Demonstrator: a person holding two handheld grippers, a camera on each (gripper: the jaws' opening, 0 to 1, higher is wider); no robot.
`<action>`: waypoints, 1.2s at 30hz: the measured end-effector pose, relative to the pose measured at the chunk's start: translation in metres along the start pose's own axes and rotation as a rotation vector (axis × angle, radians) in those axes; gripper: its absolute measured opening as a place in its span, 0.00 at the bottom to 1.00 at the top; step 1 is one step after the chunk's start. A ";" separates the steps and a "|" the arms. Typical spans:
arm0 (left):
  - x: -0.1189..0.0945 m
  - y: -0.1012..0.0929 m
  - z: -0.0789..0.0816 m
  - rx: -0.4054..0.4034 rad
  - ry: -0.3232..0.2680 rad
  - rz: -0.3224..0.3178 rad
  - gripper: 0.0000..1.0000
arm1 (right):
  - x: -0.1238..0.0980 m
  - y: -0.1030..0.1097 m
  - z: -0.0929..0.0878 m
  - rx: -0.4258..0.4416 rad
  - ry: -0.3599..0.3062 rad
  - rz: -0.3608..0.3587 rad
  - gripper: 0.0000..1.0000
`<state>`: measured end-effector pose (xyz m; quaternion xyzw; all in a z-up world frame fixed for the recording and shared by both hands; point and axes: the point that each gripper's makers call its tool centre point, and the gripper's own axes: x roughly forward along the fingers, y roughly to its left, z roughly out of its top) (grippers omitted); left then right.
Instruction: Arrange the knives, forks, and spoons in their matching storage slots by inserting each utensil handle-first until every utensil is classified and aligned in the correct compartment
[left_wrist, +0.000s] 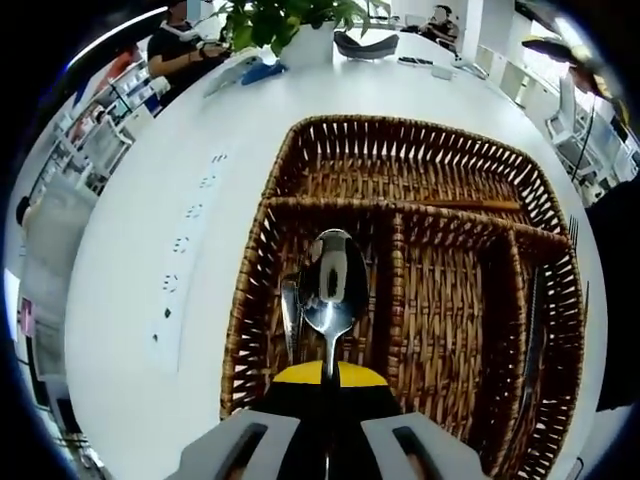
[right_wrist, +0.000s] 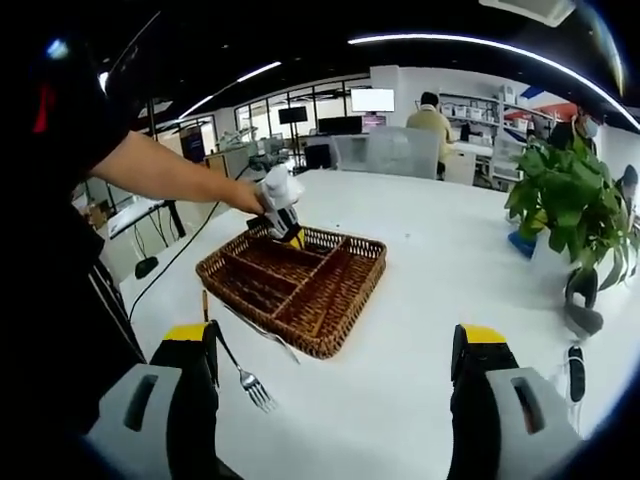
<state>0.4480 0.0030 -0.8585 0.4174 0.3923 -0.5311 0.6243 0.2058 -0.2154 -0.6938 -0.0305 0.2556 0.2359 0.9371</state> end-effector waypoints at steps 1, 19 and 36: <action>0.001 0.001 0.000 0.011 -0.002 0.005 0.00 | 0.000 0.000 0.001 0.000 -0.004 -0.002 0.99; -0.055 0.016 0.030 0.018 -0.196 0.141 0.37 | 0.017 0.016 0.017 -0.047 -0.024 0.061 0.99; -0.188 -0.024 -0.010 -0.328 -0.523 0.311 0.81 | 0.040 0.048 0.048 -0.155 -0.057 0.152 0.99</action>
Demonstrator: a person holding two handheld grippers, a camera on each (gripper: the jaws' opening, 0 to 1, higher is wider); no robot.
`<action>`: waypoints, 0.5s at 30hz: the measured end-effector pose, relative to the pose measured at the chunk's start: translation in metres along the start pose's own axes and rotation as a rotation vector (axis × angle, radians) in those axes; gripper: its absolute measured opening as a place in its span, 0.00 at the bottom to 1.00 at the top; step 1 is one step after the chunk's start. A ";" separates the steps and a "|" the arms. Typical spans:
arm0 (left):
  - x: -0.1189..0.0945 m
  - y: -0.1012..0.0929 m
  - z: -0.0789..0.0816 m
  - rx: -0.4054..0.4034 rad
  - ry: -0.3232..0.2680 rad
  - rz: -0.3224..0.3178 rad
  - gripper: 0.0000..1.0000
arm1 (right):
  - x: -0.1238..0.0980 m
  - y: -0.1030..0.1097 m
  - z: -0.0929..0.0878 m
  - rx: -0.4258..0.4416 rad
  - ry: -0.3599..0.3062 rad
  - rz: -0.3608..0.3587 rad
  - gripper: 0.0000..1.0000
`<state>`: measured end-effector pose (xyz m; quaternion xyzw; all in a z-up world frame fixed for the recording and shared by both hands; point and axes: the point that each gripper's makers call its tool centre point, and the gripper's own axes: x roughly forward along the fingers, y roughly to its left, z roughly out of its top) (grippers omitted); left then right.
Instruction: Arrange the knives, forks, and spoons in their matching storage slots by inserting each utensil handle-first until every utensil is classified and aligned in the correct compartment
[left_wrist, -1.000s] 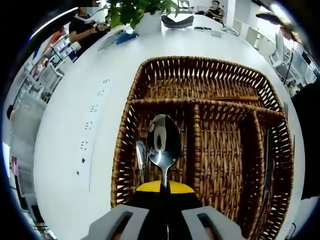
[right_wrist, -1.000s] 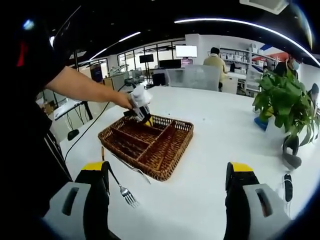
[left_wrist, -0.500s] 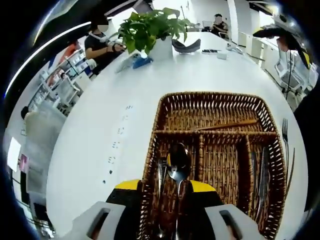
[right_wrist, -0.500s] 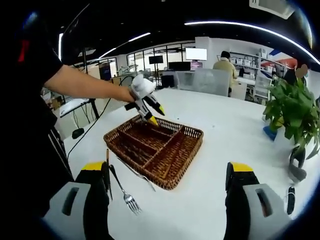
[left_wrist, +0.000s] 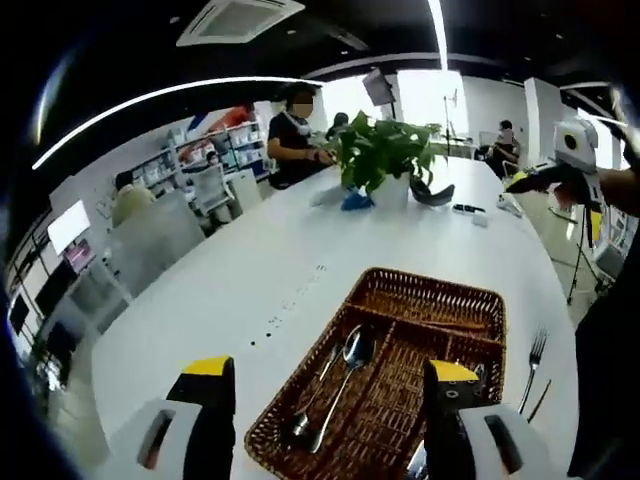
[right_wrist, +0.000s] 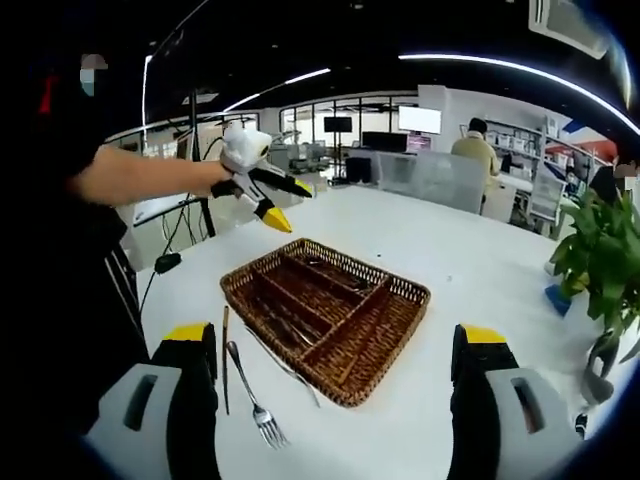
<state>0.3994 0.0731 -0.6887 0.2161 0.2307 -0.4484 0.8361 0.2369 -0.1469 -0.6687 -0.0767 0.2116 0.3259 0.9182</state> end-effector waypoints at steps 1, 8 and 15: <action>-0.007 0.000 -0.002 -0.006 0.001 0.013 0.82 | 0.001 0.001 0.002 -0.010 0.001 0.002 0.99; -0.057 -0.002 -0.005 -0.085 -0.062 0.073 0.96 | 0.001 0.000 0.012 -0.047 0.001 -0.002 0.99; -0.107 -0.016 -0.008 -0.192 -0.158 0.133 1.00 | -0.003 0.004 0.019 -0.086 -0.008 -0.001 0.99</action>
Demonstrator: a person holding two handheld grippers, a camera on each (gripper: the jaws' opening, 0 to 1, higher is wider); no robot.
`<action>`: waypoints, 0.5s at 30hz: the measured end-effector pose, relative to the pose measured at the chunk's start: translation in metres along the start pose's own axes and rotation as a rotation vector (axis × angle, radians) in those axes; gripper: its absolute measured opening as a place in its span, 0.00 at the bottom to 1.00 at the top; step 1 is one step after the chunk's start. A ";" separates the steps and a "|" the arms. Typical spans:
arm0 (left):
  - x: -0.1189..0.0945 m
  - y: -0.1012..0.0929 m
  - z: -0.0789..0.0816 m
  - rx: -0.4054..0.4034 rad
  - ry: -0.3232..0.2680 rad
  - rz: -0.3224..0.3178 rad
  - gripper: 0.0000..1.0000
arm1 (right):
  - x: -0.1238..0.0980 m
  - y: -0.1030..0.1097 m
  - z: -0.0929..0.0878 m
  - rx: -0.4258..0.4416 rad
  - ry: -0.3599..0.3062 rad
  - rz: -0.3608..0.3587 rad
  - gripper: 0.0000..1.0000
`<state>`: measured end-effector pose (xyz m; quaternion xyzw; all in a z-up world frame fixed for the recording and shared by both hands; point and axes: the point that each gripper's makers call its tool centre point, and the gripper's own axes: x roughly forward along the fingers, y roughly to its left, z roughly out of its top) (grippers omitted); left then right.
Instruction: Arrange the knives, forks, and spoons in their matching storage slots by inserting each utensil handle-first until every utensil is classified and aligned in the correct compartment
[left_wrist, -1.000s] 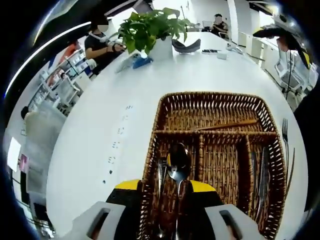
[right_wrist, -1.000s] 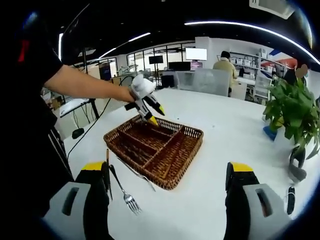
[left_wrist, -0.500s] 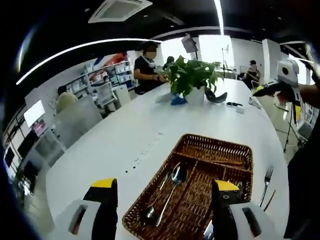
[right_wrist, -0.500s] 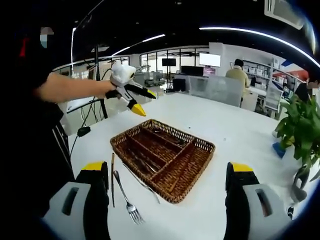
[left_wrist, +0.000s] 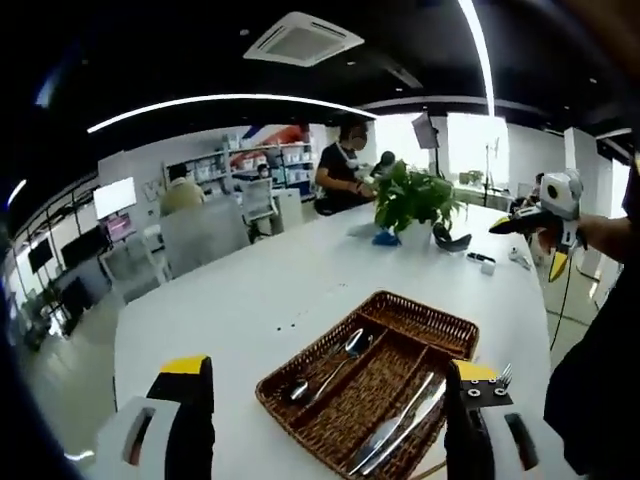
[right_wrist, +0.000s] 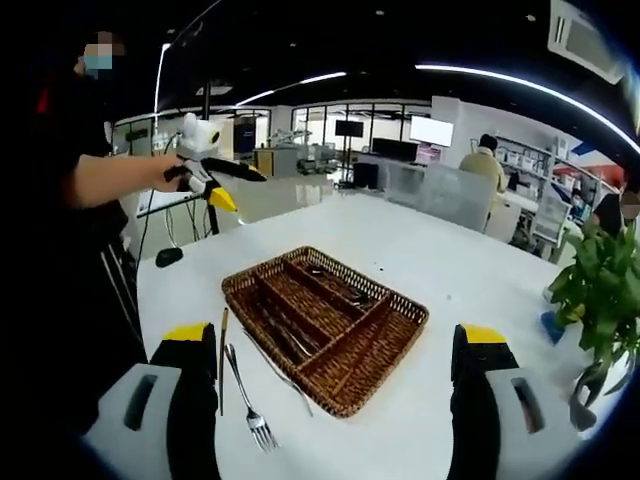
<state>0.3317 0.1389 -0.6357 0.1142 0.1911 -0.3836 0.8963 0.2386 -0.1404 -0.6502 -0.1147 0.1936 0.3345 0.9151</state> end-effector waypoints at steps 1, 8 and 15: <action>-0.005 -0.001 -0.001 -0.002 -0.005 0.006 1.00 | 0.000 0.000 0.000 -0.004 0.000 -0.001 0.99; -0.044 -0.012 -0.007 -0.023 -0.042 0.072 1.00 | -0.001 0.005 0.000 -0.024 0.001 0.014 0.99; -0.071 -0.015 -0.008 -0.020 -0.044 0.105 1.00 | -0.004 0.004 0.005 -0.064 -0.007 0.020 0.99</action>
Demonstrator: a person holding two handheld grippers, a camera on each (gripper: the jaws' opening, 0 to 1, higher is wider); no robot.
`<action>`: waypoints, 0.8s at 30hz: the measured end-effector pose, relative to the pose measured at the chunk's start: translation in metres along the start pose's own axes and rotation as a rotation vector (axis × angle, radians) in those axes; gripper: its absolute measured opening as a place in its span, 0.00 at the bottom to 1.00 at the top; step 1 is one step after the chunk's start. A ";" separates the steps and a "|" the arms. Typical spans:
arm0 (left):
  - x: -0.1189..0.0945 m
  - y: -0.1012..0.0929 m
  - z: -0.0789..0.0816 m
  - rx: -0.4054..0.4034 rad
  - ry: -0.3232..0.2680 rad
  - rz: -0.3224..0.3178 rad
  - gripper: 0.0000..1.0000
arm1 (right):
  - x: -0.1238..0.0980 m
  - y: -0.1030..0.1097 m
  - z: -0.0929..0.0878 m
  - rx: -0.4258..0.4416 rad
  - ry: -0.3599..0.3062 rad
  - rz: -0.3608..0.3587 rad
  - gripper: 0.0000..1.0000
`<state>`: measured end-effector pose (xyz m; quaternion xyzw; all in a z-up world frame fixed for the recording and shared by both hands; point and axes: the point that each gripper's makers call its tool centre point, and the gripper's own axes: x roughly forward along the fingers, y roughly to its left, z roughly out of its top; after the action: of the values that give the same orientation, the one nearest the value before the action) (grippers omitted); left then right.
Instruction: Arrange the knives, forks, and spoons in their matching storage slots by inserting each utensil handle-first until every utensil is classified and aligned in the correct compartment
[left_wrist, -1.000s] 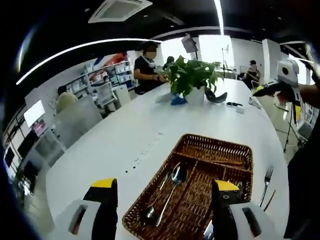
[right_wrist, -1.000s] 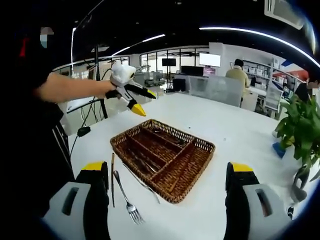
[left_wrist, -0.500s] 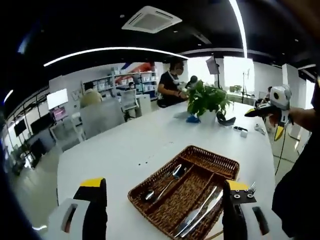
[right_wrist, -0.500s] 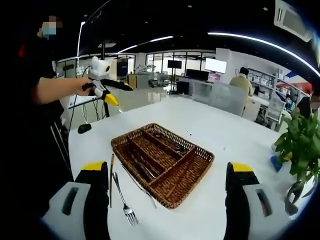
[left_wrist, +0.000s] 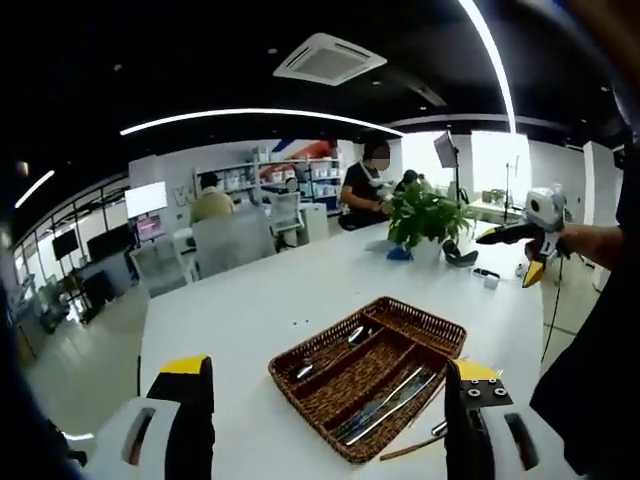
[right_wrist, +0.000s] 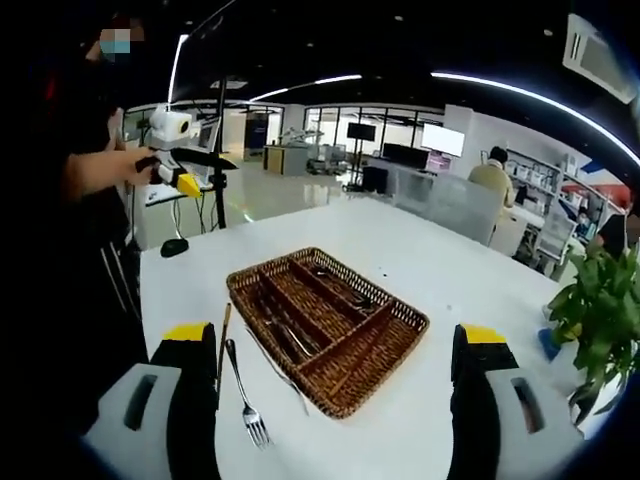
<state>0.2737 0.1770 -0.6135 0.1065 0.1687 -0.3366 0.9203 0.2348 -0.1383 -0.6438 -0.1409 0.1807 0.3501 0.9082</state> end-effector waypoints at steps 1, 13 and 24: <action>-0.004 -0.002 0.002 -0.002 -0.002 0.001 1.00 | -0.001 -0.001 0.001 0.002 -0.001 -0.001 0.99; -0.018 -0.006 -0.041 -0.009 0.119 0.017 1.00 | -0.018 -0.006 -0.014 0.125 0.025 -0.072 0.99; -0.020 -0.005 -0.046 -0.044 0.161 0.010 1.00 | -0.024 -0.011 -0.019 0.137 0.050 -0.098 0.99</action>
<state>0.2447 0.1990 -0.6491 0.1139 0.2491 -0.3186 0.9074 0.2214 -0.1674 -0.6490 -0.0958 0.2195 0.2886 0.9270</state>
